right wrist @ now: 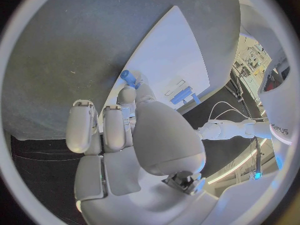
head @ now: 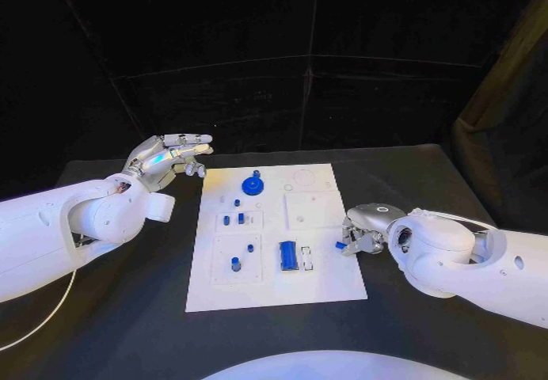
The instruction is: Assemble the parts on the task board
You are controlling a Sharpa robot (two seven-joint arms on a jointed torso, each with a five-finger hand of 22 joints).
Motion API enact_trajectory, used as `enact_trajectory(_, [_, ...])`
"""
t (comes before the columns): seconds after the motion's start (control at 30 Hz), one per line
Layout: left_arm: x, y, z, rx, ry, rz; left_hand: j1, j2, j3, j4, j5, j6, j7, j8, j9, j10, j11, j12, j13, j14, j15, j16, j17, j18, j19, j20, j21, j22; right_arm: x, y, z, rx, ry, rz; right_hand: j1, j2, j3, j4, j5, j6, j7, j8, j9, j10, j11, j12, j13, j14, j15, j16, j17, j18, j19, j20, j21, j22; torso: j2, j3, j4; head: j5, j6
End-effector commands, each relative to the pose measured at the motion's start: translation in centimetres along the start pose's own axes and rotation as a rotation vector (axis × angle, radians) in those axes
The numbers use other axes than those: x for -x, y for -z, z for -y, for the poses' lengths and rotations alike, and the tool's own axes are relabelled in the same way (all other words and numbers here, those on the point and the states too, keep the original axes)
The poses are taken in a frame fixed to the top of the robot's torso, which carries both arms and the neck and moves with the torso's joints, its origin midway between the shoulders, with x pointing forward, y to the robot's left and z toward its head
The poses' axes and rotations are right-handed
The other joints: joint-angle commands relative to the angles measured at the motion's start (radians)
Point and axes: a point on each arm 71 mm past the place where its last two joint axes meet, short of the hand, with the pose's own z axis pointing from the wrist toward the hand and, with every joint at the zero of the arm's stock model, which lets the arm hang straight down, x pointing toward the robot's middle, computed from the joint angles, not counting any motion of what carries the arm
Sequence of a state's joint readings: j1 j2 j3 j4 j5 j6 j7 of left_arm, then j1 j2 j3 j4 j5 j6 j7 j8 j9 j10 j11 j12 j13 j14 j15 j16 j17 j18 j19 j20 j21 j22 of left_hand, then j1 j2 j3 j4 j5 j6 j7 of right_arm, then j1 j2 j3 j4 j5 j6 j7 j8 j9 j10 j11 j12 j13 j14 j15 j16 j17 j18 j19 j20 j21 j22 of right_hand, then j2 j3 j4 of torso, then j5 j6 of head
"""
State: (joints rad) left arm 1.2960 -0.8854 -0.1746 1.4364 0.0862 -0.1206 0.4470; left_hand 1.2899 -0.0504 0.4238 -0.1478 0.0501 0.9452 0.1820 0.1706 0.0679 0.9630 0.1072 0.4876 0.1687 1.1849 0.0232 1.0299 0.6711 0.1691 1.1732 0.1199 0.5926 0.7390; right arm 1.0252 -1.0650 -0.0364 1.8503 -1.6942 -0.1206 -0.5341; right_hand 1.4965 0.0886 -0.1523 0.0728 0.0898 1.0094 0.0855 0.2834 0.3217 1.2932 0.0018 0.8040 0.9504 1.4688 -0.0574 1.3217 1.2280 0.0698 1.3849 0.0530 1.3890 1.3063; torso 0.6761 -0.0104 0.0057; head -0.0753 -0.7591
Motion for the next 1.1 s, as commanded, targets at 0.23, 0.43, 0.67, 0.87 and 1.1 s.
enact_trajectory(0.23, [-0.1,0.0,0.1,-0.001,0.006,-0.016,-0.003,0.009,-0.006,-0.001,-0.002,-0.006,0.001,0.002,0.001,-0.008,0.0,0.007,0.002,-0.01,0.001,0.001,-0.002,0.013,-0.003,0.001,-0.006,-0.002,-0.6,0.4,-0.1,-0.026,-0.082,-0.029,-0.068,-0.016,0.029,0.044,0.139,0.009,0.001,-0.029,-0.013,-0.003,0.002,-0.017,-0.008,0.039,-0.004,-0.002,0.004,-0.004,0.001,-0.001,-0.004,0.002,0.001,0.0002,0.0,0.002,0.001])
enact_trajectory(0.43, [-0.1,0.0,0.1,-0.001,0.006,-0.016,-0.003,0.009,-0.006,-0.001,-0.002,-0.006,0.001,0.002,0.001,-0.008,0.0,0.007,0.002,-0.01,0.001,0.001,-0.002,0.013,-0.003,0.001,-0.006,-0.002,-0.4,1.0,-0.5,-0.024,-0.208,-0.006,-0.078,-0.035,0.068,0.059,0.216,0.021,-0.002,-0.04,-0.018,0.004,0.0,-0.01,0.0,0.043,-0.007,0.007,0.018,-0.007,0.011,-0.003,0.006,0.016,0.001,0.0004,0.0,0.002,0.0])
enact_trajectory(0.67, [-0.1,0.1,0.1,0.0,0.006,-0.016,-0.003,0.009,-0.006,-0.001,-0.002,-0.006,0.001,0.002,0.001,-0.008,0.0,0.007,0.002,-0.01,0.001,0.001,-0.002,0.013,-0.003,0.001,-0.006,-0.002,0.0,1.7,-1.2,-0.002,-0.327,0.019,-0.105,-0.07,0.122,0.09,0.265,0.039,-0.006,-0.053,-0.022,0.022,-0.004,0.012,0.02,0.047,-0.009,0.022,0.038,-0.013,0.028,-0.005,0.023,0.039,0.002,0.0001,-0.0002,0.005,-0.003])
enact_trajectory(0.87, [-0.2,0.1,0.1,0.0,0.006,-0.016,-0.003,0.009,-0.006,-0.001,-0.002,-0.006,0.001,0.002,0.001,-0.008,0.0,0.007,0.002,-0.01,0.001,0.001,-0.002,0.013,-0.003,0.001,-0.006,-0.002,-0.1,1.7,-1.7,0.0,-0.4,-0.001,-0.112,-0.09,0.159,0.102,0.292,0.047,-0.007,-0.061,-0.024,0.027,-0.005,0.017,0.027,0.049,-0.01,0.028,0.046,-0.014,0.031,-0.007,0.027,0.045,0.002,0.0001,0.0001,0.008,-0.008])
enact_trajectory(1.1, [-0.2,0.1,0.1,0.0,0.006,-0.017,-0.003,0.009,-0.006,-0.002,-0.002,-0.006,0.001,0.002,0.001,-0.008,0.0,0.007,0.002,-0.01,0.001,0.001,-0.002,0.013,-0.003,0.001,-0.006,-0.002,-0.5,1.3,-2.4,-0.004,-0.465,-0.047,-0.135,-0.11,0.19,0.12,0.327,0.054,-0.007,-0.067,-0.024,0.033,-0.004,0.022,0.033,0.05,-0.01,0.032,0.052,-0.014,0.033,-0.006,0.029,0.048,0.002,0.0001,-0.0004,0.01,-0.012])
